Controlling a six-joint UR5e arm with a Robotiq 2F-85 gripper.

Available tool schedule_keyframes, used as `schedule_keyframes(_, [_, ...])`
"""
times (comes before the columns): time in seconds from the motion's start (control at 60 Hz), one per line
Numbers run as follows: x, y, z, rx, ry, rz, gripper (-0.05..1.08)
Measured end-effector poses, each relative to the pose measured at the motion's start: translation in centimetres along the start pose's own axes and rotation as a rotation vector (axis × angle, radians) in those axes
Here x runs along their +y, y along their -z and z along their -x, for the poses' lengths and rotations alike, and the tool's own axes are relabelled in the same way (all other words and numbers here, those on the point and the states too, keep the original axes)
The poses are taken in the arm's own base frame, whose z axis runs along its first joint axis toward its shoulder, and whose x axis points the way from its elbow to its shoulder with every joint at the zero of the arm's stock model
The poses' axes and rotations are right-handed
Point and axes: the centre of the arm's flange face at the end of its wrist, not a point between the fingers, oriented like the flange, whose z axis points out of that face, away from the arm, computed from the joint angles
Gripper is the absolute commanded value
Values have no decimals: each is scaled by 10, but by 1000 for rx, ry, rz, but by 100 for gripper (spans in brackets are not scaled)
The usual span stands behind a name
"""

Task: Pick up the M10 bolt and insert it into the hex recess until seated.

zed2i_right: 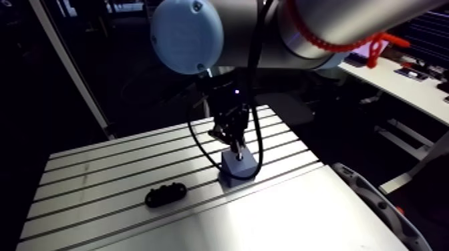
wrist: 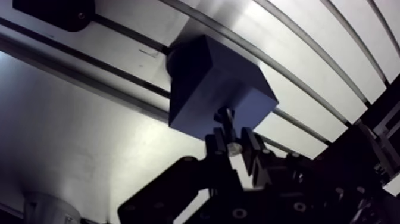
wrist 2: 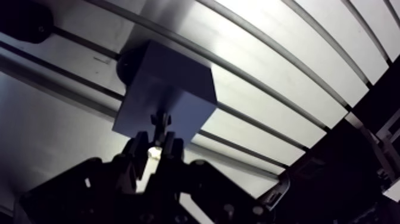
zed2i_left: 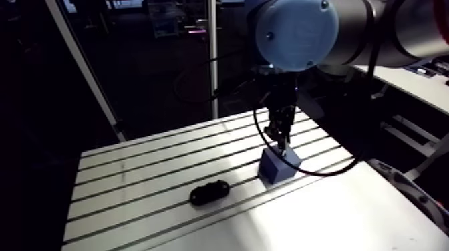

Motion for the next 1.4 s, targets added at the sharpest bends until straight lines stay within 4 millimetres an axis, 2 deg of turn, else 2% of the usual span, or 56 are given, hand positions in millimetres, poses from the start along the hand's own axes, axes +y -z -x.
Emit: schedule_keyframes(1.4, [-2,-4,0,-5,1,-7,108])
